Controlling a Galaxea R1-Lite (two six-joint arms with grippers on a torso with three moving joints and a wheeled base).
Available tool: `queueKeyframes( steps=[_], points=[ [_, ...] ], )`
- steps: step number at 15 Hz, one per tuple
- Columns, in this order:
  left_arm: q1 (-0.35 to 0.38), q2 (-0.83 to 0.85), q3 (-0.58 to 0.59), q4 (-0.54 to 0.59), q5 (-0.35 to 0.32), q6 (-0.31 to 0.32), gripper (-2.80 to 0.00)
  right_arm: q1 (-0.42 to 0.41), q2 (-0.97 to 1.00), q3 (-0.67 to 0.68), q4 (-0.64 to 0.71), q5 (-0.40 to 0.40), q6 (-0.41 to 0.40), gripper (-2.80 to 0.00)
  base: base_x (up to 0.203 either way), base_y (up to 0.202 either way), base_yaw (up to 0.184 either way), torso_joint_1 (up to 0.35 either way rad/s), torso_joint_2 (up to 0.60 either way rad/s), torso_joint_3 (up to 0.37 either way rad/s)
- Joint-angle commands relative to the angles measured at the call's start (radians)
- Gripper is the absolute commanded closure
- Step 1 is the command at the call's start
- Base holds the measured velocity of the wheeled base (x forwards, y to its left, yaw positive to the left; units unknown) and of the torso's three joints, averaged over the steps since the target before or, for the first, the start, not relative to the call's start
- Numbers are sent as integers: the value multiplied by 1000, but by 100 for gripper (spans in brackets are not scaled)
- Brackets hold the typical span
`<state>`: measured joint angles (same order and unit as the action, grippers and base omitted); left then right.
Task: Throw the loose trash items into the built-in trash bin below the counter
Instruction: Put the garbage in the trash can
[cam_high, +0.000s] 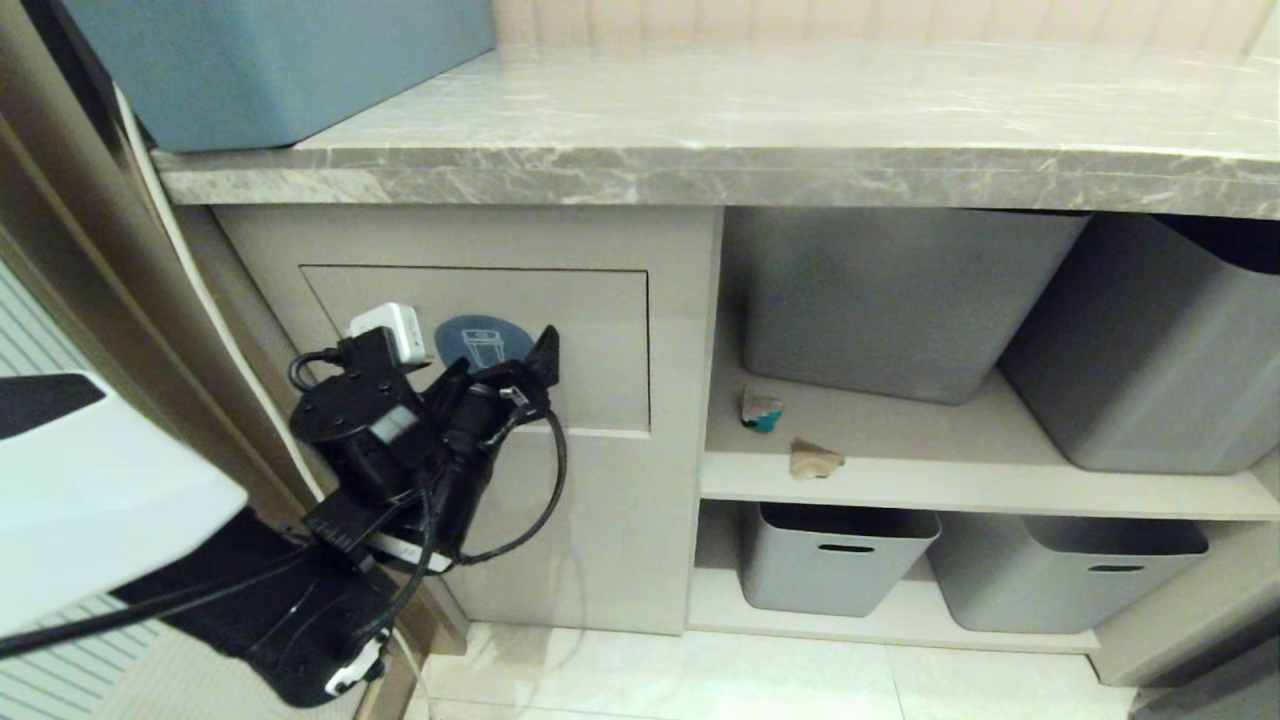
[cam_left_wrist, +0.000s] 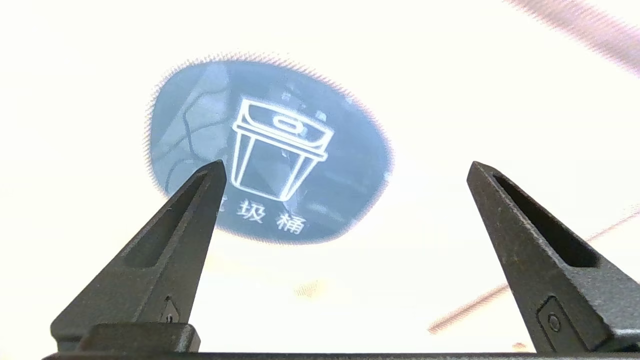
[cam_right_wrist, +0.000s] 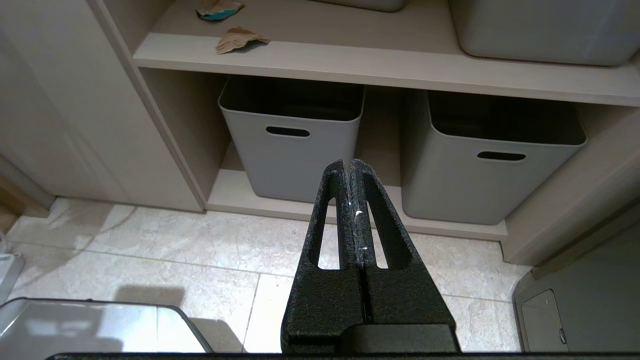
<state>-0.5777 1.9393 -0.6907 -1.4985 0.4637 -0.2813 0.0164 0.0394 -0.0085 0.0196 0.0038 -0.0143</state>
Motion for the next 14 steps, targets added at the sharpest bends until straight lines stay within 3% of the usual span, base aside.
queueKeyframes(
  steps=[1,4,10,14],
  points=[
    [-17,-128,84,-4,10,-3,-280,0,-6,1,0,1,-1,0,0,0,0,0,0,0],
    [-18,-208,187,-5,5,-5,-280,0,-15,-1,0,1,0,0,0,0,0,0,0,0],
    [-11,-304,212,-3,18,22,-280,-7,-39,1,0,1,0,0,0,0,0,0,0,0],
    [20,-377,297,-6,39,18,-280,-9,-39,1,0,1,0,0,0,0,0,0,0,0]
  ],
)
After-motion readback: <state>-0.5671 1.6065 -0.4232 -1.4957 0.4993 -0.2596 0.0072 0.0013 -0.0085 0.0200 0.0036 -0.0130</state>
